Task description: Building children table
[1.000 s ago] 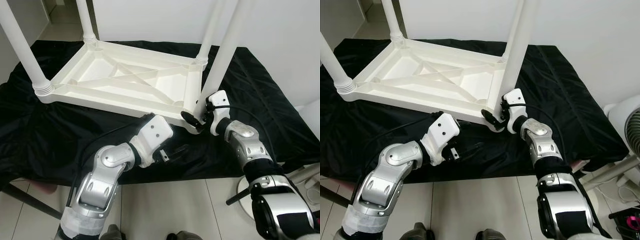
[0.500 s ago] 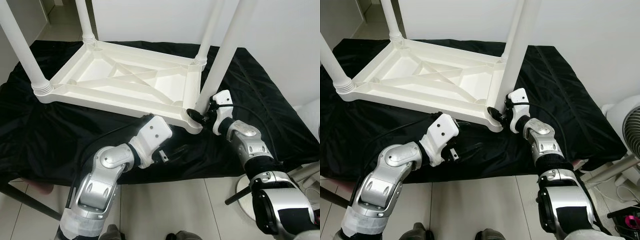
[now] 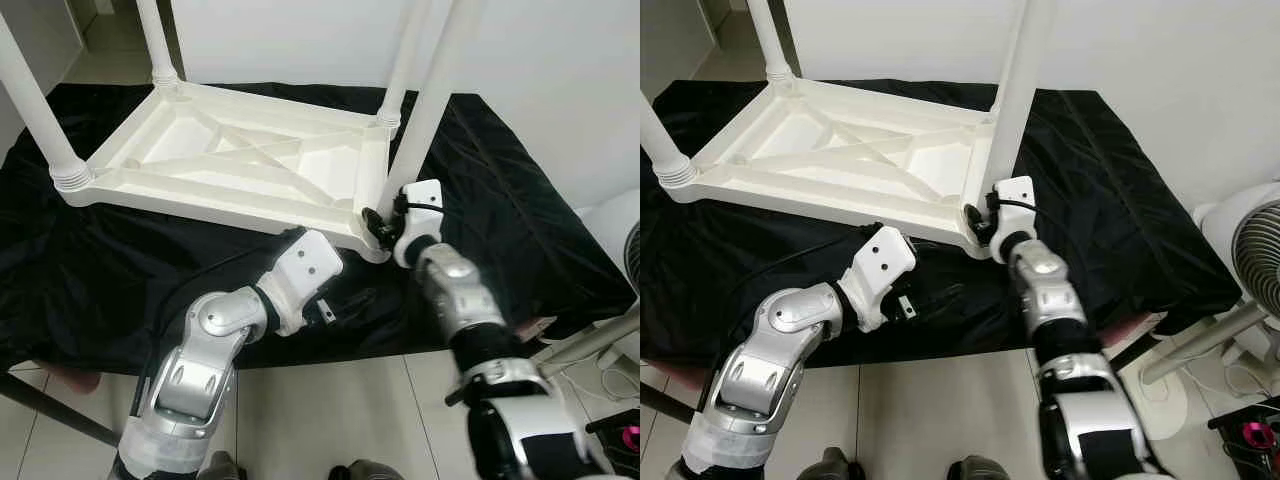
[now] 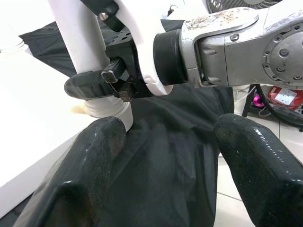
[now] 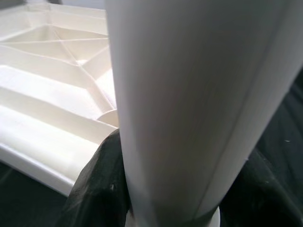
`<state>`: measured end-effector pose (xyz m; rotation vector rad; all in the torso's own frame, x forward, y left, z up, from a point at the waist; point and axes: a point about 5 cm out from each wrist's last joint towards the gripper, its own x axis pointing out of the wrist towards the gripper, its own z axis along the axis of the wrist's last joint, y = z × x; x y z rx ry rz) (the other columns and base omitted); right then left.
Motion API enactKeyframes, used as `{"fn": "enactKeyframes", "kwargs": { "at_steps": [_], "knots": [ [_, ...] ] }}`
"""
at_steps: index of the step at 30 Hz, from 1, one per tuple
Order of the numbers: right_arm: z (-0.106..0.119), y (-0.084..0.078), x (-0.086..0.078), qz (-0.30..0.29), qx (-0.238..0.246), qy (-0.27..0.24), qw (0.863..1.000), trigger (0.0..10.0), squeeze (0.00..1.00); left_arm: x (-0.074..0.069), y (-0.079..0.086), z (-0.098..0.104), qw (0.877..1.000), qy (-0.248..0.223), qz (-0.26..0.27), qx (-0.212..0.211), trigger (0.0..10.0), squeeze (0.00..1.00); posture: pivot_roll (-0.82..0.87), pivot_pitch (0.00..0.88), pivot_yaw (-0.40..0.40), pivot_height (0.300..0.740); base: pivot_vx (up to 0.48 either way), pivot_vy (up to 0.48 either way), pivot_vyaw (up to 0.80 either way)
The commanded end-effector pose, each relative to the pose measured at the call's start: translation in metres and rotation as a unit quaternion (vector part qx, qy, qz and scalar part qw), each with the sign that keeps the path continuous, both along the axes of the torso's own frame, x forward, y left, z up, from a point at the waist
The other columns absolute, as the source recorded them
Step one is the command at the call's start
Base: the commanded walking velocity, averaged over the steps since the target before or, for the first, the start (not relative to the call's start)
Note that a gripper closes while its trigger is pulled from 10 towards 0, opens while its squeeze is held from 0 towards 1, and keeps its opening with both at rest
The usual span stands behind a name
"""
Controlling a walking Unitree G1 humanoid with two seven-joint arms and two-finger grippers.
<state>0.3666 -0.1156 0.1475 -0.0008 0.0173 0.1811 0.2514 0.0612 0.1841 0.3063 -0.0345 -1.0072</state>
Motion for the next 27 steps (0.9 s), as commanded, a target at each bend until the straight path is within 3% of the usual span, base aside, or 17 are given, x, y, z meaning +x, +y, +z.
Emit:
{"fn": "enactKeyframes", "kwargs": {
  "at_steps": [1, 5, 11, 12, 13, 22, 23, 27],
  "knots": [
    [-0.001, 0.006, -0.005, -0.088, 0.006, -0.004, 0.996, 10.0, 0.00, 0.004, 0.002, 0.002, 0.999, -0.015, 0.051, -0.005, 10.0, 0.00, -0.03, 0.042, -0.056, 0.740, 0.000, 0.000, 0.00],
    [0.004, 0.021, -0.013, -0.128, 0.035, -0.015, 0.991, 10.0, 0.00, 0.004, 0.001, 0.002, 0.999, -0.015, 0.052, -0.006, 10.0, 0.00, -0.03, 0.042, -0.056, 0.740, 0.000, 0.000, 0.00],
    [0.008, 0.025, -0.015, -0.096, 0.037, -0.026, 0.994, 10.0, 0.00, 0.003, 0.000, 0.002, 0.999, -0.014, 0.051, -0.006, 10.0, 0.00, -0.03, 0.043, -0.063, 0.740, 0.000, 0.000, 0.00],
    [0.009, 0.023, -0.015, -0.094, 0.035, -0.032, 0.994, 10.0, 0.89, 0.003, 0.001, 0.001, 0.999, -0.014, 0.052, -0.006, 10.0, 0.00, -0.03, 0.045, -0.064, 0.740, 0.000, 0.000, 0.00],
    [0.009, 0.021, -0.015, -0.090, 0.040, -0.037, 0.994, 10.0, 1.00, 0.004, 0.001, 0.002, 0.998, -0.014, 0.055, -0.007, 10.0, 0.00, -0.02, 0.047, -0.066, 0.740, 0.000, 0.000, 0.00],
    [0.015, 0.017, -0.020, -0.094, 0.039, -0.062, 0.993, 10.0, 1.00, 0.002, 0.000, 0.001, 0.998, -0.012, 0.057, -0.010, 10.0, 0.00, -0.03, 0.051, -0.072, 0.740, 0.000, 0.000, 0.00],
    [0.013, 0.013, -0.023, -0.097, 0.038, -0.059, 0.993, 10.0, 0.00, 0.003, 0.000, 0.001, 0.998, -0.013, 0.058, -0.011, 10.0, 0.00, -0.03, 0.052, -0.074, 0.740, 0.000, 0.000, 0.00],
    [0.008, 0.004, -0.030, -0.102, 0.027, -0.056, 0.993, 10.0, 0.00, 0.003, 0.000, 0.002, 0.998, -0.013, 0.058, -0.013, 10.0, 0.00, -0.03, 0.052, -0.077, 0.740, 0.000, 0.000, 0.00]
  ]
}}
